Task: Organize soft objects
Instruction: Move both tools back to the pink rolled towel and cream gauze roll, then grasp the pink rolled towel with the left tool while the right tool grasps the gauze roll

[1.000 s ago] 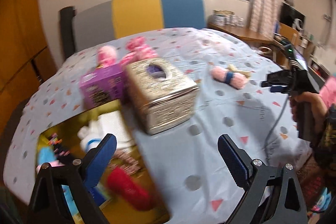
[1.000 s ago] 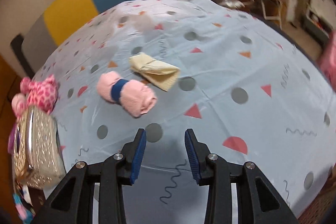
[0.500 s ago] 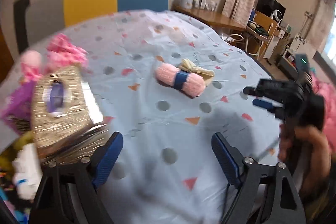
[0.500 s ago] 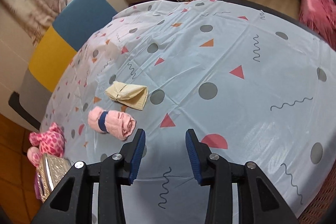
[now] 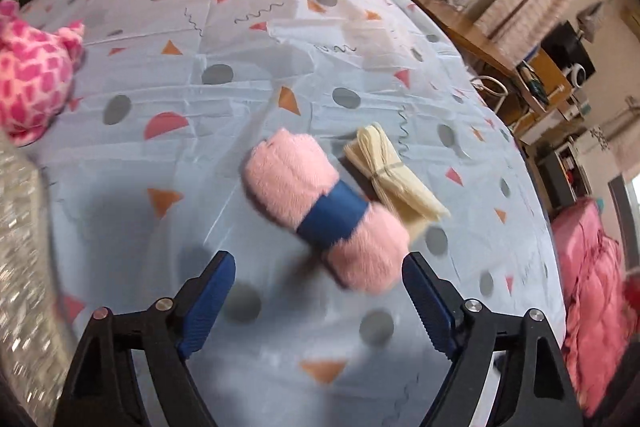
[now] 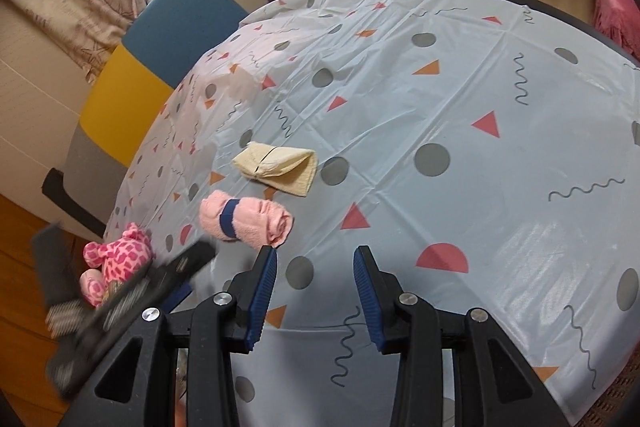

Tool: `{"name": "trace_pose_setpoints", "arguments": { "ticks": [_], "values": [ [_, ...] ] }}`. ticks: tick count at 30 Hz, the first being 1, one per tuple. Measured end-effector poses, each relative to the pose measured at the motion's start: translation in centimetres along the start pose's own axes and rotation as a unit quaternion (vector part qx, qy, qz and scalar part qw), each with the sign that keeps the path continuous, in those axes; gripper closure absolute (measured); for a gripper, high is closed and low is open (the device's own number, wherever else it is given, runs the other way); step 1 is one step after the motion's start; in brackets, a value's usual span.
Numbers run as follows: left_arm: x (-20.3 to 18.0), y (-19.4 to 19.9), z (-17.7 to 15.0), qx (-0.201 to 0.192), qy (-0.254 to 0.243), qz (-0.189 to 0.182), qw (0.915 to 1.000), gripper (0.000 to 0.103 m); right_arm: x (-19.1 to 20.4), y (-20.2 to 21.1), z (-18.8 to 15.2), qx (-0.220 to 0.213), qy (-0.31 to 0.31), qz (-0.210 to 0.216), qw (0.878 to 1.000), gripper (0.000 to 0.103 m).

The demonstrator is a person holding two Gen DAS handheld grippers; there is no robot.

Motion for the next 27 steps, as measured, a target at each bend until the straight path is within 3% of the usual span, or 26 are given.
{"name": "trace_pose_setpoints", "arguments": {
  "ticks": [9, 11, 14, 22, 27],
  "values": [
    [-0.7, -5.2, 2.4, 0.029, 0.009, 0.02, 0.9994, 0.014, 0.4, -0.6, -0.5, 0.021, 0.0, 0.019, 1.0, 0.063],
    [-1.2, -5.2, 2.5, 0.019, -0.014, 0.028, 0.9993, 0.038, 0.4, -0.7, -0.5, 0.025, 0.001, 0.022, 0.999, 0.063],
    [-1.1, -4.9, 2.5, 0.016, -0.036, 0.02, 0.999, 0.051, 0.4, -0.8, -0.6, 0.028, 0.001, 0.024, 0.999, 0.063],
    [0.5, -1.1, 4.7, -0.008, -0.048, 0.029, 0.9984, 0.053, 1.4, -1.0, -0.8, 0.032, 0.03, 0.012, 0.999, 0.063],
    [3.5, 3.1, 7.6, -0.039, -0.028, 0.052, 0.9975, 0.053, 2.0, -2.1, -1.2, 0.063, 0.048, 0.004, 0.997, 0.063]
  ]
}}
Point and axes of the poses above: each gripper's, at about its wrist camera, not at the fingertips, and y roughly against the way its jaws point, x to its left, z to its top, the point moved 3 cm from there along -y, roughly the way its jaws point, and after that the axes turned 1 degree about x, right-handed, at the moved point
